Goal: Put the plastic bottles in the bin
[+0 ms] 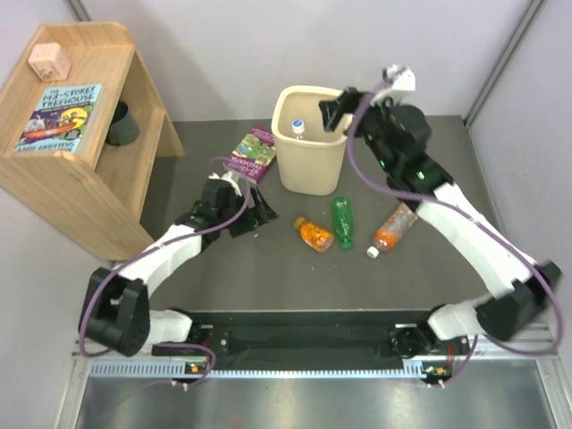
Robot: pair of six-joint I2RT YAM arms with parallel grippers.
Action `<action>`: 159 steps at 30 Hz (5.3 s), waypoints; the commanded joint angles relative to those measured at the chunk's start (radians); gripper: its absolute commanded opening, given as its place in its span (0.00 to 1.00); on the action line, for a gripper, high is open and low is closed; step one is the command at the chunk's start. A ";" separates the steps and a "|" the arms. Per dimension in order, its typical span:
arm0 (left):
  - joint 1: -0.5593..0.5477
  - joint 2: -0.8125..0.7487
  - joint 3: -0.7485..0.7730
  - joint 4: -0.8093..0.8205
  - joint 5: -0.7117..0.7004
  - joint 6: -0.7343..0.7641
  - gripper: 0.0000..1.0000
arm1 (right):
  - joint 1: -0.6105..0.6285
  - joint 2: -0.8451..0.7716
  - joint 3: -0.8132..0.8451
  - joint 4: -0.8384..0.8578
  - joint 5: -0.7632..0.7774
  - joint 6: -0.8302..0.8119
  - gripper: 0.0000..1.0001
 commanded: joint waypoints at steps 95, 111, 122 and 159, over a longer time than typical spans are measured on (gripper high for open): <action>-0.047 -0.005 -0.031 -0.204 -0.417 -0.136 0.95 | 0.336 0.039 -0.458 -0.353 0.117 0.195 0.96; -0.048 0.079 -0.010 -0.162 -0.351 -0.148 0.95 | 0.034 -0.276 -0.512 -0.763 0.401 0.600 0.48; -0.048 0.090 -0.007 -0.162 -0.329 -0.136 0.95 | 0.025 -0.249 -0.467 -0.865 0.415 0.856 0.88; -0.048 0.141 -0.019 -0.119 -0.245 -0.098 0.94 | 0.057 -0.186 -0.688 -0.507 0.351 0.483 0.00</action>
